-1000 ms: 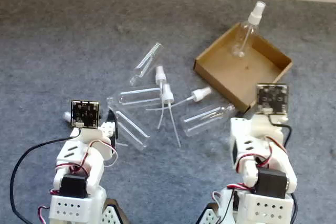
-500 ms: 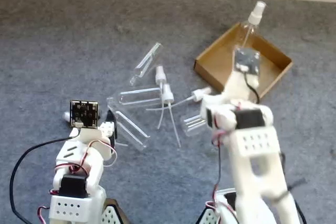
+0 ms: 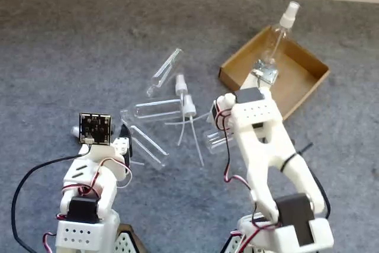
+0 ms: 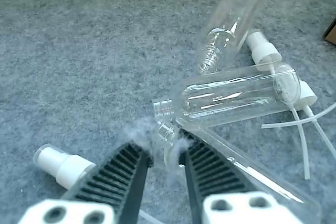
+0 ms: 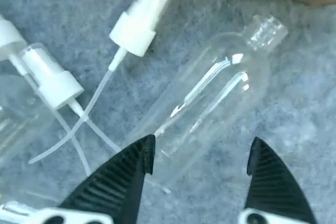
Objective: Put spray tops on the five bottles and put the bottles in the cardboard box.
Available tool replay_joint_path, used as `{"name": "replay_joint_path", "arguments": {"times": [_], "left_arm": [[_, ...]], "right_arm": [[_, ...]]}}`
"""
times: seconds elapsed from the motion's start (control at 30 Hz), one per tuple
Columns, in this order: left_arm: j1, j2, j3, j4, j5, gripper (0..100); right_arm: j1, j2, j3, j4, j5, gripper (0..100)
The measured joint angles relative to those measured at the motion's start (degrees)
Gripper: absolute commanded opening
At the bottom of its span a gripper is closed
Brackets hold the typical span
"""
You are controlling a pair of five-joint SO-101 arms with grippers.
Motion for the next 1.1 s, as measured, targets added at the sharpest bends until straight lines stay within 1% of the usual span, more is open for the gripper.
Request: {"name": "replay_joint_path", "arguments": {"times": [0.13,0.3,0.43,0.77,1.0,1.1], "left_arm": [[0.0,0.0,0.0,0.0,0.0,4],[0.0,0.0,0.0,0.0,0.0,4],[0.0,0.0,0.0,0.0,0.0,4],[0.0,0.0,0.0,0.0,0.0,4],[0.0,0.0,0.0,0.0,0.0,4],[0.0,0.0,0.0,0.0,0.0,4]], "right_arm": [[-0.2,3.5,-0.1,-3.6,-0.2,25.4],[-0.4,4.6,-0.1,-3.9,-0.2,25.3],[-0.6,4.6,2.9,-4.2,0.1,25.3],[-0.7,4.6,11.7,-4.2,22.6,25.3],[-0.7,4.6,12.2,-4.0,37.4,25.3],[-0.7,2.1,12.2,-1.6,44.8,25.3]]}}
